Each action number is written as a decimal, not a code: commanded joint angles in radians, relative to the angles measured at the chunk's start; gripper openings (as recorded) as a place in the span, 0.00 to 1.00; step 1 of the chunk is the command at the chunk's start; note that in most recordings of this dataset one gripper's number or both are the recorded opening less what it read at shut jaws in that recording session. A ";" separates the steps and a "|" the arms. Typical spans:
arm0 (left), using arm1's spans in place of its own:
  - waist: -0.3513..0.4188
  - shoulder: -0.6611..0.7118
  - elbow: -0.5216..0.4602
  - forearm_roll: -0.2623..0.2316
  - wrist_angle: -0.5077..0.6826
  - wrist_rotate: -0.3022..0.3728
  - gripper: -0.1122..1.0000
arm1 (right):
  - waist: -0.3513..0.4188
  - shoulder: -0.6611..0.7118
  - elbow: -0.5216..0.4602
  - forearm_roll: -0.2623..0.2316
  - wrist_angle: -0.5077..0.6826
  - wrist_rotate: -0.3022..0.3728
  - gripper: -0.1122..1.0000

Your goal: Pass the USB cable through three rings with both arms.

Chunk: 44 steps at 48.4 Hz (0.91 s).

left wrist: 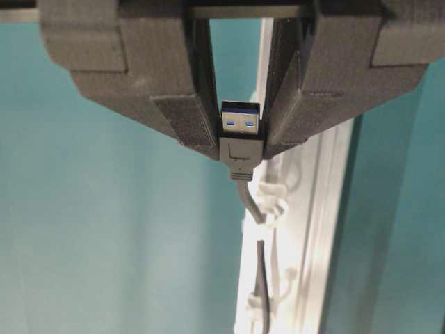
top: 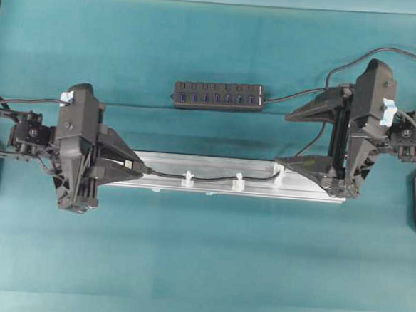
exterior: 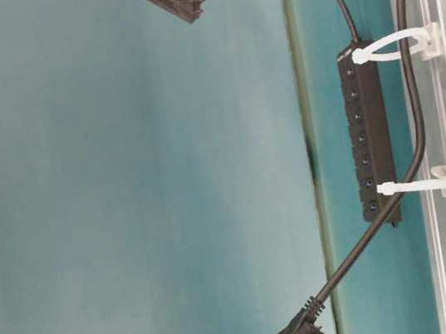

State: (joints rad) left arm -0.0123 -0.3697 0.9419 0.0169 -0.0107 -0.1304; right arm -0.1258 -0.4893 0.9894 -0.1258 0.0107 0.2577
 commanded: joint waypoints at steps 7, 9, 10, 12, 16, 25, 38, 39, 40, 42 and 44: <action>0.000 -0.012 -0.026 0.002 -0.011 0.000 0.32 | 0.000 0.006 -0.012 0.002 -0.009 0.012 0.79; 0.000 -0.012 -0.026 0.002 -0.012 0.000 0.32 | -0.002 0.008 -0.012 0.002 -0.011 0.012 0.79; 0.000 -0.012 -0.025 0.000 -0.011 0.000 0.32 | -0.002 0.008 -0.014 0.002 -0.009 0.012 0.79; 0.000 -0.012 -0.025 0.002 -0.011 0.000 0.32 | -0.002 0.009 -0.014 0.002 -0.011 0.012 0.79; 0.000 -0.012 -0.025 0.000 -0.011 0.000 0.32 | -0.002 0.011 -0.014 0.002 -0.011 0.012 0.79; 0.000 -0.012 -0.025 0.002 -0.012 0.002 0.32 | -0.002 0.014 -0.014 0.003 -0.011 0.012 0.79; 0.000 -0.012 -0.025 0.000 -0.028 0.005 0.32 | 0.000 0.017 -0.014 0.012 -0.009 0.012 0.79; 0.000 -0.012 -0.025 0.000 -0.028 0.005 0.32 | 0.000 0.017 -0.014 0.012 -0.009 0.012 0.79; 0.000 -0.012 -0.025 0.000 -0.029 0.005 0.32 | 0.000 0.017 -0.014 0.012 -0.009 0.012 0.79; 0.000 -0.012 -0.025 0.002 -0.029 0.005 0.32 | -0.002 0.017 -0.014 0.012 -0.009 0.012 0.79; 0.000 -0.012 -0.025 0.002 -0.028 0.006 0.32 | -0.002 0.017 -0.014 0.011 -0.009 0.012 0.79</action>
State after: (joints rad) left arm -0.0123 -0.3697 0.9419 0.0169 -0.0276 -0.1273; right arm -0.1258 -0.4709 0.9894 -0.1166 0.0107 0.2577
